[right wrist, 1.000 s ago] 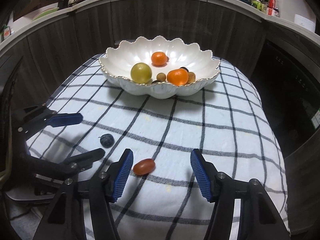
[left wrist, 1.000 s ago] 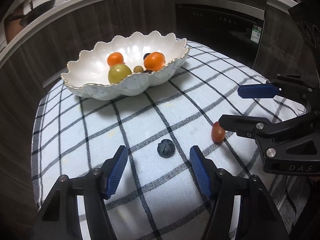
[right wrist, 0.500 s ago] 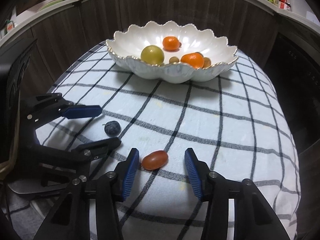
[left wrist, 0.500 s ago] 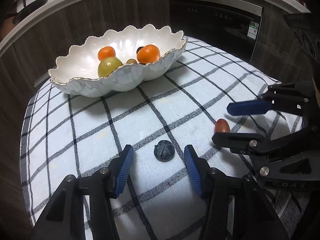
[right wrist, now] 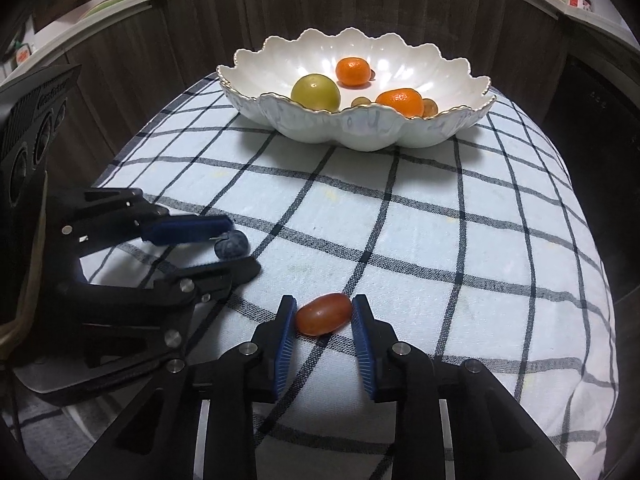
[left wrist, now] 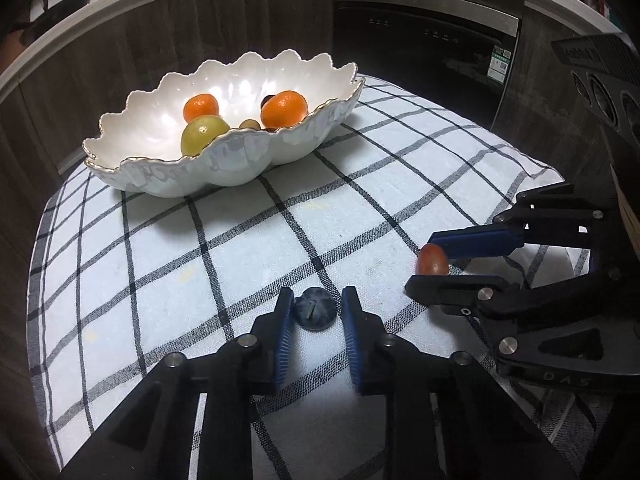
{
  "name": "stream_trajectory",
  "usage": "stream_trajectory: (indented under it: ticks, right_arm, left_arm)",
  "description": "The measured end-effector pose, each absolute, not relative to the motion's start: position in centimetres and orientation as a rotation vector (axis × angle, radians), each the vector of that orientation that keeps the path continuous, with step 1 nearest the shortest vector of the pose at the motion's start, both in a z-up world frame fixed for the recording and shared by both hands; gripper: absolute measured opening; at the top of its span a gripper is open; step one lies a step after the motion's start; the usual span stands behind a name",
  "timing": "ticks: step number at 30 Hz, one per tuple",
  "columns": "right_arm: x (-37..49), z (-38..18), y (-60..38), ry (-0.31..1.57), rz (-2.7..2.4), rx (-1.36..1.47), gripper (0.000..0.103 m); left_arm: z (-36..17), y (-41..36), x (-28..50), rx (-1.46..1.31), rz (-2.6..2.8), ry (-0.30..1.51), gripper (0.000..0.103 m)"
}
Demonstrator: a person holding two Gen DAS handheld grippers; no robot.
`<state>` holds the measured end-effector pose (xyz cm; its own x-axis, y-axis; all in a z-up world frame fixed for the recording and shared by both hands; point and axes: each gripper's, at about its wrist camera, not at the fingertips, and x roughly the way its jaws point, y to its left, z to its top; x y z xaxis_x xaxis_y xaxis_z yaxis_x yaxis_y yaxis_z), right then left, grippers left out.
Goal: Organize fruits
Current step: 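Close the left tool on the dark blue plum while the right tool grasps the red date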
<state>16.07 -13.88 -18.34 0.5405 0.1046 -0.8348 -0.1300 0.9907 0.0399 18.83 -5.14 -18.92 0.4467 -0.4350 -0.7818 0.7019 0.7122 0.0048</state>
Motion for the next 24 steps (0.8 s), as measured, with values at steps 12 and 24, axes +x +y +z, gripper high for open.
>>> stream_trajectory:
  ticks: [12,24]
  right_arm:
    - [16.0,-17.6,-14.3,0.972,0.131,-0.008,0.029]
    - [16.0,-15.8,-14.9,0.930,0.113,0.008,0.029]
  left_arm:
    - [-18.3,-4.8,18.3,0.333,-0.670,0.855,0.022]
    - [-16.8,-4.7,17.9,0.296,-0.583,0.855,0.022]
